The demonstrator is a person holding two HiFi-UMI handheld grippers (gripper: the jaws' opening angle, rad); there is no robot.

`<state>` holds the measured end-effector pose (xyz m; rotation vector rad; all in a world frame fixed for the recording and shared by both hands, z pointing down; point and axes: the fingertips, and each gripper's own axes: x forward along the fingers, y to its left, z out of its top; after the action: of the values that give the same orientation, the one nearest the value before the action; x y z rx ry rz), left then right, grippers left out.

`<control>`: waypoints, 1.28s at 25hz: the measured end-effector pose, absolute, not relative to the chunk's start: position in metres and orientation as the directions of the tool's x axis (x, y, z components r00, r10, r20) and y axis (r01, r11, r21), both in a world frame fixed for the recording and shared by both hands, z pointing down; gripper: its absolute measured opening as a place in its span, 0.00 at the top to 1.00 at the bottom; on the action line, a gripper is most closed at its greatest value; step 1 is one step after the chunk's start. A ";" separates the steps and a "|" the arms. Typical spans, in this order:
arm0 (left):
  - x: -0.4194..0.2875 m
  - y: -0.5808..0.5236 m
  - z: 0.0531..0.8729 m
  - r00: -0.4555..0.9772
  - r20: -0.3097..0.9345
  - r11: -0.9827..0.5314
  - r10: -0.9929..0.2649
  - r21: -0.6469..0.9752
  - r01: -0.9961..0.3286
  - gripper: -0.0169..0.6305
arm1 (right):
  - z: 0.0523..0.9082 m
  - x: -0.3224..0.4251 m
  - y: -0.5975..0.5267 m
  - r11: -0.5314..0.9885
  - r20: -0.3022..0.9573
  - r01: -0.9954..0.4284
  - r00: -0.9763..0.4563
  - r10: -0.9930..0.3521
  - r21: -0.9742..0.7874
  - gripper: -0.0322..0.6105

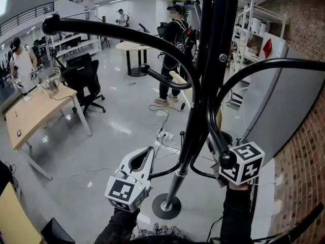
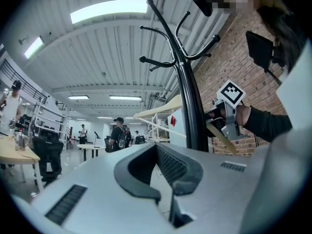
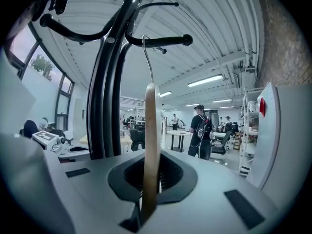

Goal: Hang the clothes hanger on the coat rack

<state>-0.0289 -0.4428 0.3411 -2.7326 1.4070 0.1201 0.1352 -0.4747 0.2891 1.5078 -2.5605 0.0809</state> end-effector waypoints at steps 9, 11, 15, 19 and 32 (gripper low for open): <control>-0.031 -0.435 0.345 0.606 -0.087 -0.603 -0.791 -0.058 -0.795 0.96 | 0.258 0.134 -0.461 0.424 -0.008 -0.897 -0.428 -0.904 0.124 0.81; -0.029 -0.432 0.345 0.613 -0.088 -0.610 -0.785 -0.059 -0.790 0.96 | 0.251 0.135 -0.452 0.424 -0.049 -0.896 -0.433 -0.900 0.132 0.75; -0.024 -0.420 0.343 0.617 -0.098 -0.616 -0.781 -0.047 -0.786 0.96 | 0.242 0.141 -0.429 0.411 -0.095 -0.897 -0.429 -0.898 0.162 0.73; -0.022 -0.406 0.332 0.617 -0.114 -0.616 -0.779 -0.044 -0.786 0.96 | 0.226 0.145 -0.402 0.399 -0.127 -0.903 -0.420 -0.899 0.159 0.73; -0.021 -0.345 0.318 0.623 -0.130 -0.620 -0.771 -0.066 -0.782 0.96 | 0.207 0.168 -0.310 0.343 -0.225 -0.933 -0.359 -0.906 0.108 0.73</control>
<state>-0.0210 -0.3454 0.3179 -2.7243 1.3089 0.1340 0.1678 -0.3103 0.2067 1.8417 -2.6751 -0.3572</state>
